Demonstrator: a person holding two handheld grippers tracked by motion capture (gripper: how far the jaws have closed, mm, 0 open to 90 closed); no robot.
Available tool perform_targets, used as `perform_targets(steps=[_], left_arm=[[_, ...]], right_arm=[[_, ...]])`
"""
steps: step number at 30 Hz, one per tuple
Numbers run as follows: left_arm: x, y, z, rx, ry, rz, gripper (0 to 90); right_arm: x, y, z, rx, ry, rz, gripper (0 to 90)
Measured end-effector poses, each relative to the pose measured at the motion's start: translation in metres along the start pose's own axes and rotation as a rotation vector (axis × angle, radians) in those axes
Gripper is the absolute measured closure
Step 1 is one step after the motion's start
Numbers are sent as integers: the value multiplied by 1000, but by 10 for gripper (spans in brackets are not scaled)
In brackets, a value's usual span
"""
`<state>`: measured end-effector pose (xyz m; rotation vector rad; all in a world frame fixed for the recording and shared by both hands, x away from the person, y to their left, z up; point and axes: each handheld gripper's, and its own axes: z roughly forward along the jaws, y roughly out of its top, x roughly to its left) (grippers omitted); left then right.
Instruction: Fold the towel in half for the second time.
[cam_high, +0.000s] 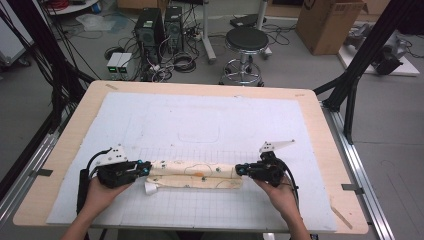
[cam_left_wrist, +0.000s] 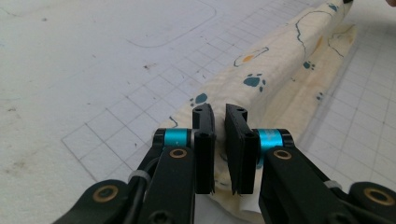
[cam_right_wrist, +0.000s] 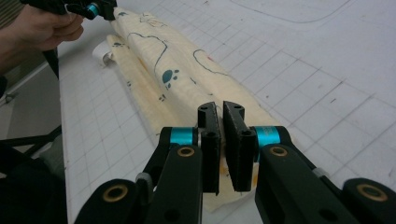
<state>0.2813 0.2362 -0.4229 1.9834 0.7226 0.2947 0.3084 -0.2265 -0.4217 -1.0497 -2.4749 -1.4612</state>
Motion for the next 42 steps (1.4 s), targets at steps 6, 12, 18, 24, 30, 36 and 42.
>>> perform_targets(steps=[6, 12, 18, 24, 30, 36, 42], left_arm=[[-4, -5, -1, 20, -18, 16, 817], [-8, -8, -2, 37, -28, 24, 816], [-11, -12, -3, 57, -36, 38, 817], [-12, -16, -4, 80, -43, 41, 816], [-12, -19, -3, 94, -53, 30, 798], [-12, -14, -12, 24, -80, -13, 637], [-15, 1, -20, -40, -95, -10, 544]], right_arm=[[3, -8, -1, 15, 0, -5, 854], [6, -16, -1, 28, 3, -10, 853], [8, -22, 1, 40, 2, -12, 851], [10, -26, 2, 53, -1, -11, 848], [12, -30, 3, 61, -5, -16, 818], [14, -28, -3, 25, 30, -5, 651], [21, -18, -14, -36, 43, -5, 590]])
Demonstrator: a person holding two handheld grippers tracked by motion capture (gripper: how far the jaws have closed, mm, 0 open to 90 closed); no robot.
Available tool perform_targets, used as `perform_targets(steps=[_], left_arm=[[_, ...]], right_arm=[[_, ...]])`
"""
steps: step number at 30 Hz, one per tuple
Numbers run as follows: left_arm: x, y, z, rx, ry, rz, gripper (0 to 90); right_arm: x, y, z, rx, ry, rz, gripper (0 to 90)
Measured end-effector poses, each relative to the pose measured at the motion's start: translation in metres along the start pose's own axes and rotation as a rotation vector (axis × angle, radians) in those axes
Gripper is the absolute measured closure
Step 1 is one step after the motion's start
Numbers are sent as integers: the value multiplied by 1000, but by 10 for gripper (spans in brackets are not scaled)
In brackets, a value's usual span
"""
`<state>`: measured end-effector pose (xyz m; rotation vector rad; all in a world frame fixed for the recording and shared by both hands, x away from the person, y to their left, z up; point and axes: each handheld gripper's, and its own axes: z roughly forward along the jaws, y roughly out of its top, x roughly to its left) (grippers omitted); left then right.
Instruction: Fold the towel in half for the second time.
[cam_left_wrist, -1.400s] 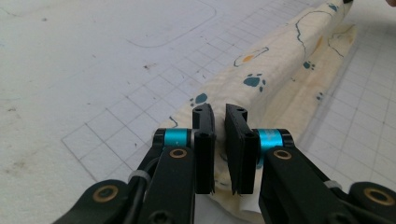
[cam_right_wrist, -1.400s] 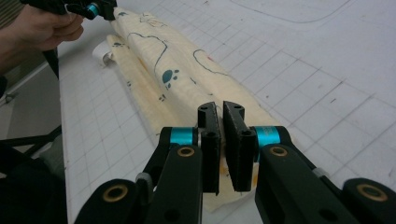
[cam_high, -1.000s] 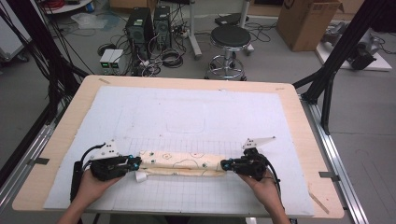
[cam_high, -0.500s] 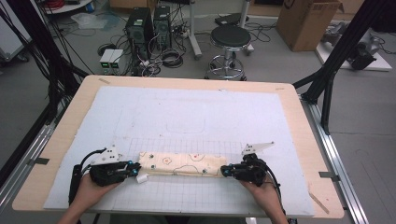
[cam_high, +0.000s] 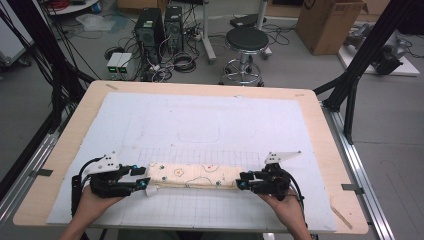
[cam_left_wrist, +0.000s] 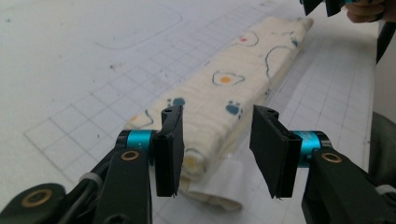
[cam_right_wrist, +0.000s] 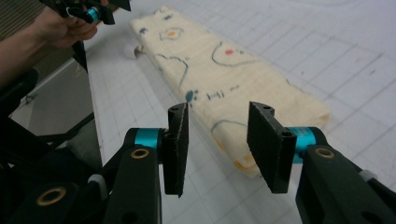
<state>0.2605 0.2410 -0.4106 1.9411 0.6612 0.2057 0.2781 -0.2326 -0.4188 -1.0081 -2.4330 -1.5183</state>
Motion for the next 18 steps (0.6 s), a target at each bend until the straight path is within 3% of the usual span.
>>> perform_targets(steps=[3, 11, 18], left_arm=[[-3, 8, 7, 4, -17, 10, 567], [-13, 22, 33, 45, -28, 40, 813], [-17, 30, 52, 94, -37, 61, 870]], right_arm=[[5, 9, 1, -6, -8, -12, 624], [15, 27, 21, 22, 16, -42, 794], [21, 41, 44, 60, 34, -70, 859]])
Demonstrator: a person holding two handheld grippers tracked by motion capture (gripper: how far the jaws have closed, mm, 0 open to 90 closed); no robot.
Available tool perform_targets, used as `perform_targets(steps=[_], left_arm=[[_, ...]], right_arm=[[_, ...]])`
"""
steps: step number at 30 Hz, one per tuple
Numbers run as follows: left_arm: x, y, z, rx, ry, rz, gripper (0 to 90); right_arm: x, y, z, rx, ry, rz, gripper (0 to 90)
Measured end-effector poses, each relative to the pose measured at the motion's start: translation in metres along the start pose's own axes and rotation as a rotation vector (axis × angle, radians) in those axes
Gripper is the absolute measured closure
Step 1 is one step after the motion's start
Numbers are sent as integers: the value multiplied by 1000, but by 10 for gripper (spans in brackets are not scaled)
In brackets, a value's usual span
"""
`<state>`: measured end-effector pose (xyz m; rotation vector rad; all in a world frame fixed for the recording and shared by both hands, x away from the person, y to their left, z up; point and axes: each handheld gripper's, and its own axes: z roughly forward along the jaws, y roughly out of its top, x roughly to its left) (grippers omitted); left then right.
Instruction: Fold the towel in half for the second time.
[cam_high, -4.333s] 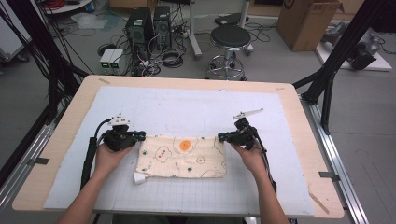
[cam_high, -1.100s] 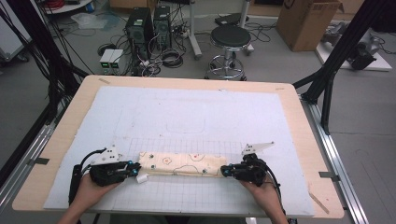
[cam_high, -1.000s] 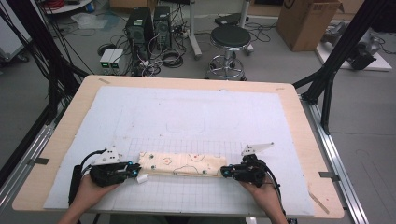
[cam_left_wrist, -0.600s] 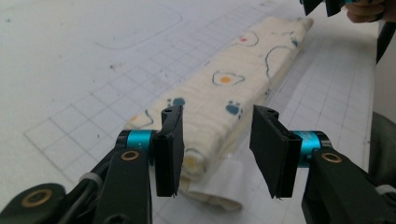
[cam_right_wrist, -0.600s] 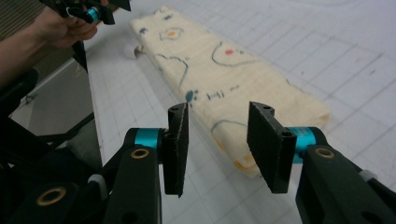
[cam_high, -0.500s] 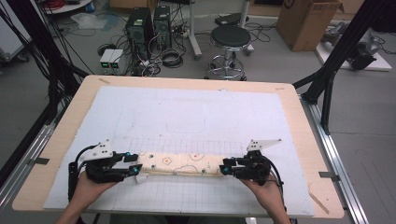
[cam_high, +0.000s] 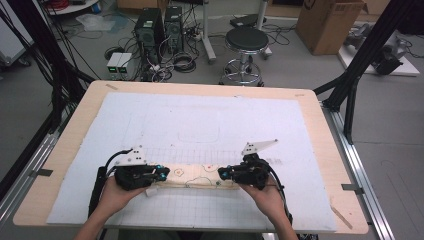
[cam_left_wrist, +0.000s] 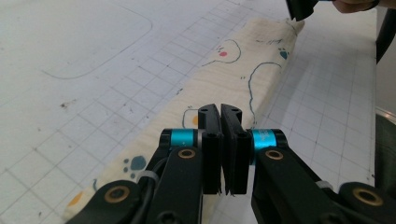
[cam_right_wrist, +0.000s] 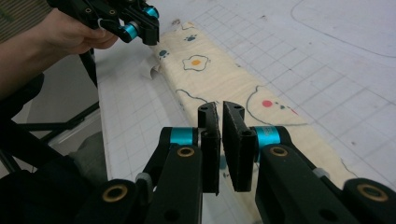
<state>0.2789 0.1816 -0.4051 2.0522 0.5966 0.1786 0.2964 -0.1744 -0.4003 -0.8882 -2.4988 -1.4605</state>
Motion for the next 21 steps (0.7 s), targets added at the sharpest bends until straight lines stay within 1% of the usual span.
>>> perform_targets(steps=[6, 9, 11, 13, 17, 20, 21], left_arm=[[-4, 6, 14, 41, -8, 22, 879], [-6, 8, 20, 62, -12, 34, 881], [-7, 8, 23, 73, -12, 39, 881], [-8, 7, 26, 90, -9, 48, 881], [-8, 6, 30, 118, 1, 49, 882], [-8, 4, 32, 147, 5, 67, 882], [-9, 4, 34, 153, 7, 65, 882]], right_arm=[[2, 9, 22, 40, -9, -2, 888], [4, 12, 33, 74, -13, 0, 892], [5, 13, 39, 94, -17, -8, 892], [6, 13, 44, 115, -24, -13, 892], [7, 11, 51, 157, -43, -20, 891], [7, 10, 54, 179, -56, -27, 892], [7, 9, 56, 186, -59, -30, 891]])
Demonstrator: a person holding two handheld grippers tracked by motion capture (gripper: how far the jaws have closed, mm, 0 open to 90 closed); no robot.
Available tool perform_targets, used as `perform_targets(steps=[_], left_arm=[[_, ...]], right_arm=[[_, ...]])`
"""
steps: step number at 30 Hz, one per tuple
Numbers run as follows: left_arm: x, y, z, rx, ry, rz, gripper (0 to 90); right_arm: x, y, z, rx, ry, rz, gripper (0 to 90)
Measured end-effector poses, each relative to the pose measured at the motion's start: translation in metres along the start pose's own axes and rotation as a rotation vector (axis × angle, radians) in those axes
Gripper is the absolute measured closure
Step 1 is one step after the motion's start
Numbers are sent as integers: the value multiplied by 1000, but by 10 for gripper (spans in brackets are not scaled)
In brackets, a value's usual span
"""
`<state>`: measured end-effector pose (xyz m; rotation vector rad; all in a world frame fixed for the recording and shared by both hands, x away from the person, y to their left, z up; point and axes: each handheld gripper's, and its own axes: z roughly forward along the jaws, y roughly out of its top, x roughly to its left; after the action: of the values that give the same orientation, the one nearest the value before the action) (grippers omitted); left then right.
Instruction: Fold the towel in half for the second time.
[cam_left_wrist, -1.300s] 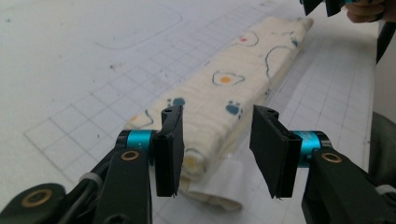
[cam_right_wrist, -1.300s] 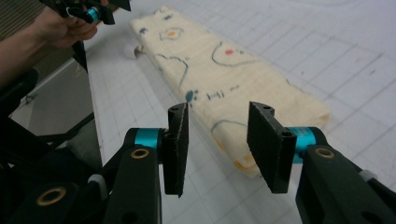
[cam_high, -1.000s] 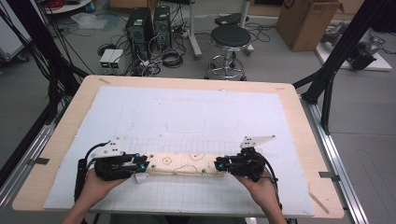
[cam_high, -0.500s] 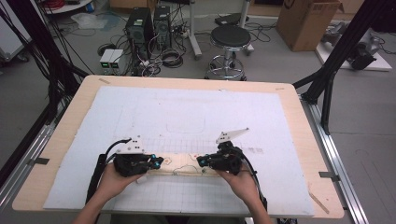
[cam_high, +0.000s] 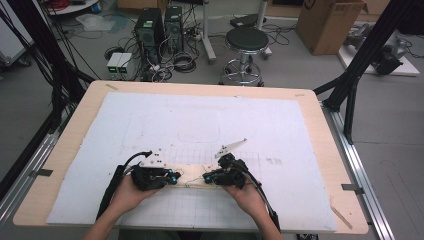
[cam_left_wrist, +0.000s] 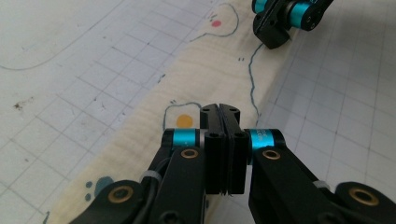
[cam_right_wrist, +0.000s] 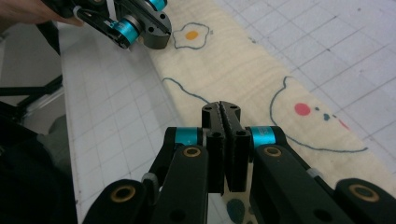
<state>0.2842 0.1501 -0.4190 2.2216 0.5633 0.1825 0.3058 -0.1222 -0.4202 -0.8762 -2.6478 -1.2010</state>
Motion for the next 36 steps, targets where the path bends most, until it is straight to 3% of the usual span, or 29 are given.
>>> perform_targets(steps=[6, 11, 27, 36], left_arm=[[-1, -5, 5, 38, 9, 9, 882], [2, -11, 5, 49, 4, -9, 882], [14, -29, -16, 39, 48, -36, 846], [21, -41, -29, 30, 76, -57, 831]], right_arm=[[0, -3, 4, 43, -19, -17, 891], [-1, -7, 5, 68, -37, -22, 889], [-4, -27, -16, 50, -107, -124, 833], [-10, -39, -29, 39, -142, -135, 821]])
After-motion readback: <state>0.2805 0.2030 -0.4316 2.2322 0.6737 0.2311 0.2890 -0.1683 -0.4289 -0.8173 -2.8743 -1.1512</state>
